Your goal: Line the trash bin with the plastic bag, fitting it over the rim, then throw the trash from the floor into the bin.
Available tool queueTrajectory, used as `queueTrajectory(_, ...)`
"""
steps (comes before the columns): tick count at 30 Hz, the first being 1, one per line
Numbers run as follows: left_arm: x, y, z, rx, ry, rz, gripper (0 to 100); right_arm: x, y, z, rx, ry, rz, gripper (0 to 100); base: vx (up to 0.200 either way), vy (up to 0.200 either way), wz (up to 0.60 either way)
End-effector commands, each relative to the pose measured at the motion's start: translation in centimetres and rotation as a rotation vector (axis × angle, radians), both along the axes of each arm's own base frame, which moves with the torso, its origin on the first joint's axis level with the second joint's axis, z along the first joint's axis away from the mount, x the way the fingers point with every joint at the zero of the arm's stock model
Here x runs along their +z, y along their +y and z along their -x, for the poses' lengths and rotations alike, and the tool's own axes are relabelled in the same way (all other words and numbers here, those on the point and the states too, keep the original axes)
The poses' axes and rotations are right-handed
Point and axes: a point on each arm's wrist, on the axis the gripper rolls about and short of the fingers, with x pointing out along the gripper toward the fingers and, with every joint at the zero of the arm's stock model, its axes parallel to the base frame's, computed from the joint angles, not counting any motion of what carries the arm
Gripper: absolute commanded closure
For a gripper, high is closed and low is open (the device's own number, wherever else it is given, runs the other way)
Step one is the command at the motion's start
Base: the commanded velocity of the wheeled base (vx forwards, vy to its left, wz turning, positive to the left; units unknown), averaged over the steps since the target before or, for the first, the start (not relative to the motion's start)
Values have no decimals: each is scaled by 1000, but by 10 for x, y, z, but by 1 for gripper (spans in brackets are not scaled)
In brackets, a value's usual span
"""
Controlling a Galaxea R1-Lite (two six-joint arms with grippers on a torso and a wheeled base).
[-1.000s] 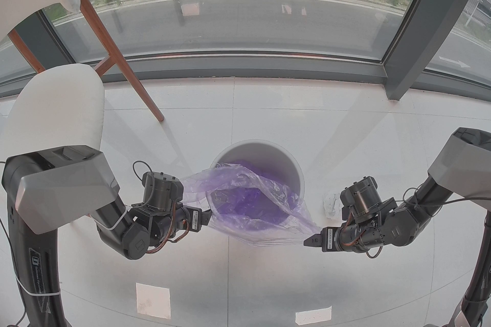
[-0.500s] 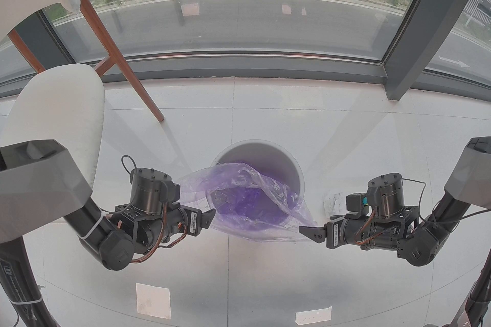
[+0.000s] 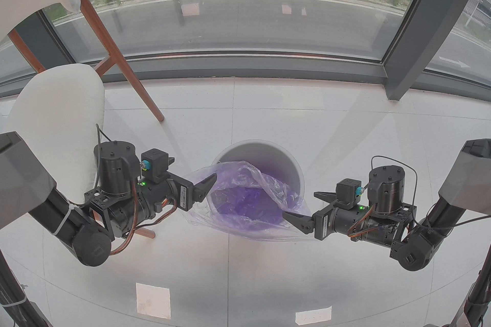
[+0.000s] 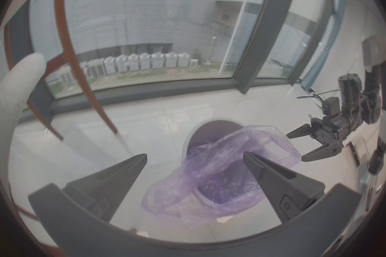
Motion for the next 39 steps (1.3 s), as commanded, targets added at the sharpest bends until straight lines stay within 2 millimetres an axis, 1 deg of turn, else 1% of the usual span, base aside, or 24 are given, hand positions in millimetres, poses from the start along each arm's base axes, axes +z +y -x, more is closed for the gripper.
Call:
queueTrajectory(1, -20, 13, -15, -75, -38, -60, 0, -9, 10, -5, 24, -16, 5, 0, 0, 0, 0)
queueTrajectory(2, -20, 13, -15, -80, -40, -60, 0, -9, 10, -5, 24, -16, 5, 0, 0, 0, 0)
queueTrajectory(6, -28, 13, -18, -193, -81, -105, 0, -7, 13, -7, 40, -40, -5, 0, 0, 0, 0)
queueTrajectory(9, -30, 16, -20, -225, -99, -138, 0, -8, 14, -8, 46, -48, 3, 0, 0, 0, 0)
queueTrajectory(14, -34, 12, -29, -263, -124, -160, 0, -9, 18, -14, 52, -62, -2, 0, 0, 0, 0)
queueTrajectory(15, -37, 11, -35, -264, -129, -165, 0, -8, 19, -17, 51, -68, -7, 0, 0, 0, 0)
queueTrajectory(18, -37, 8, -45, -259, -149, -160, 0, -9, 20, -18, 51, -71, -8, 0, 0, 0, 0)
queueTrajectory(19, -36, 7, -52, -254, -162, -157, 0, -9, 21, -18, 51, -71, -8, 0, 0, 0, 0)
queueTrajectory(23, -40, 3, -64, -254, -174, -154, 0, -9, 21, -19, 51, -75, -11, 0, 0, 0, 0)
queueTrajectory(25, -42, 2, -66, -261, -176, -154, 0, -8, 21, -20, 50, -76, -12, 0, 0, 0, 0)
queueTrajectory(31, -38, 1, -65, -270, -197, -163, 0, -8, 20, -19, 49, -85, -17, 0, 0, 0, 0)
queueTrajectory(39, -41, -2, -65, -274, -193, -167, 0, -9, 21, -20, 49, -85, -17, 0, 0, 0, 0)
